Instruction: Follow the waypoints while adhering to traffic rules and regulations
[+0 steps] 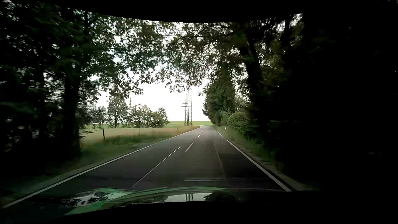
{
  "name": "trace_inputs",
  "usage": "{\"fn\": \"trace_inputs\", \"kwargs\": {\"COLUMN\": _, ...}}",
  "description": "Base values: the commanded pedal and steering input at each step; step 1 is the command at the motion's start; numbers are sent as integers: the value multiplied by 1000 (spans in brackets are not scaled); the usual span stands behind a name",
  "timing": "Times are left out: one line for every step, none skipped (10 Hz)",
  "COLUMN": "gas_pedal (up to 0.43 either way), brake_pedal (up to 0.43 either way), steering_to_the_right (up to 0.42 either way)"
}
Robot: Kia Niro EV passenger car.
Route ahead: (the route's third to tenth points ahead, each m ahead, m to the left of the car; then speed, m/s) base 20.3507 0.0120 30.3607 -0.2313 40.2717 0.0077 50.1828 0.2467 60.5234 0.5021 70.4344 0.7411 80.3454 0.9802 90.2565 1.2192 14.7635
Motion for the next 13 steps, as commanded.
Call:
{"fn": "trace_inputs", "kwargs": {"gas_pedal": 228, "brake_pedal": 0, "steering_to_the_right": -4}}
{"fn": "trace_inputs", "kwargs": {"gas_pedal": 228, "brake_pedal": 0, "steering_to_the_right": -4}}
{"fn": "trace_inputs", "kwargs": {"gas_pedal": 228, "brake_pedal": 0, "steering_to_the_right": -4}}
{"fn": "trace_inputs", "kwargs": {"gas_pedal": 228, "brake_pedal": 0, "steering_to_the_right": -4}}
{"fn": "trace_inputs", "kwargs": {"gas_pedal": 228, "brake_pedal": 0, "steering_to_the_right": -4}}
{"fn": "trace_inputs", "kwargs": {"gas_pedal": 228, "brake_pedal": 0, "steering_to_the_right": -4}}
{"fn": "trace_inputs", "kwargs": {"gas_pedal": 228, "brake_pedal": 0, "steering_to_the_right": -3}}
{"fn": "trace_inputs", "kwargs": {"gas_pedal": 228, "brake_pedal": 0, "steering_to_the_right": -2}}
{"fn": "trace_inputs", "kwargs": {"gas_pedal": 228, "brake_pedal": 0, "steering_to_the_right": 0}}
{"fn": "trace_inputs", "kwargs": {"gas_pedal": 228, "brake_pedal": 0, "steering_to_the_right": 2}}
{"fn": "trace_inputs", "kwargs": {"gas_pedal": 228, "brake_pedal": 0, "steering_to_the_right": 3}}
{"fn": "trace_inputs", "kwargs": {"gas_pedal": 220, "brake_pedal": 0, "steering_to_the_right": 2}}
{"fn": "trace_inputs", "kwargs": {"gas_pedal": 220, "brake_pedal": 0, "steering_to_the_right": 1}}
